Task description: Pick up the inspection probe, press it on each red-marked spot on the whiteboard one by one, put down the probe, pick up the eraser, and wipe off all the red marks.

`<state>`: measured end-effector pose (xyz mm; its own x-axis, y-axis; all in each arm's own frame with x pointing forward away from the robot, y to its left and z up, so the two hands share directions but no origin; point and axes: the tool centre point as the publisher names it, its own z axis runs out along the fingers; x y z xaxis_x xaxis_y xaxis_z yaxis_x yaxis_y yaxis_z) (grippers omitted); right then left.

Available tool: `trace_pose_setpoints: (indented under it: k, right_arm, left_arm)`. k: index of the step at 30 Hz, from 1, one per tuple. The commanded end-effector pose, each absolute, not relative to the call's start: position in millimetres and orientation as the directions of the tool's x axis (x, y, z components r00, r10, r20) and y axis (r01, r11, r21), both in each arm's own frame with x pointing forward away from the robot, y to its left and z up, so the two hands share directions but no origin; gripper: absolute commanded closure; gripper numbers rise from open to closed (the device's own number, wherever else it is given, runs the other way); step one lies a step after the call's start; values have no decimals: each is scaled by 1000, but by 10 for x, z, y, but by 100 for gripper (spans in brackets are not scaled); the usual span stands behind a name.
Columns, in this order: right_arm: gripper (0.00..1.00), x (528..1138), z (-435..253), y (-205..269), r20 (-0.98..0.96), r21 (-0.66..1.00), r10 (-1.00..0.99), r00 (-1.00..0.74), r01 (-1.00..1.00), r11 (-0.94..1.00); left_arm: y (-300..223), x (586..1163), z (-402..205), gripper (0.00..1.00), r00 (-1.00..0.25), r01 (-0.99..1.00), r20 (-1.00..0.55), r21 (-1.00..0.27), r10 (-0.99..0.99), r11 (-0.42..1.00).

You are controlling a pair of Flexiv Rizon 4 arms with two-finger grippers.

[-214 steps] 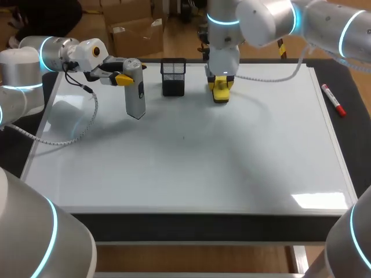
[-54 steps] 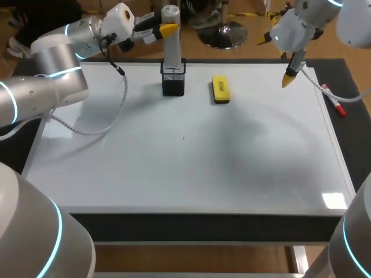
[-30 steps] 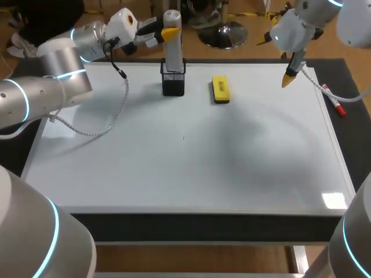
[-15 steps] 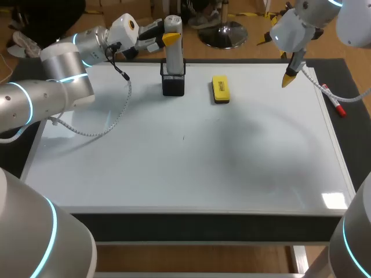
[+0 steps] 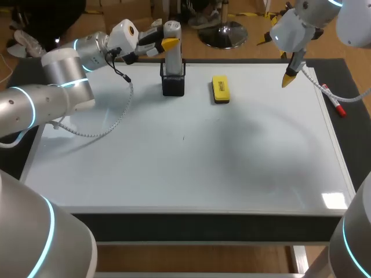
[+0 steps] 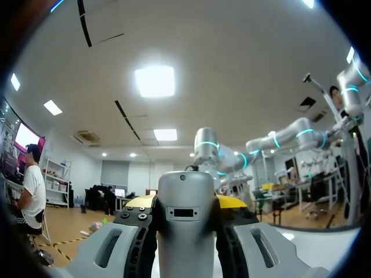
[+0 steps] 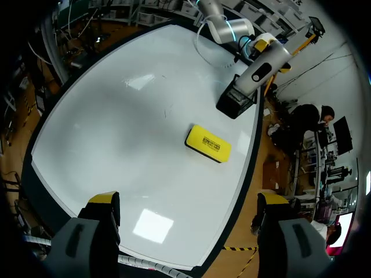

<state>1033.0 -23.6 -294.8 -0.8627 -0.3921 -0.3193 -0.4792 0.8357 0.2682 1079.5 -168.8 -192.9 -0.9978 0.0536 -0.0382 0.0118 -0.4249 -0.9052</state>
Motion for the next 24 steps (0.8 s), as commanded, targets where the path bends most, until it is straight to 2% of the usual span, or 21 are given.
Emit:
trace_pose_setpoints:
  k: [1,24]
  right_arm:
    - [0,10334,-2941,-237,-316,264,-395,-863,-479,837]
    - [0,10334,-2941,-237,-316,264,-395,-863,-479,837]
  left_arm:
    - [-1691,10842,-1980,100,-997,8,-41,-901,66,-433]
    - [-1708,11016,-2258,100,-998,-37,11,-905,63,-423]
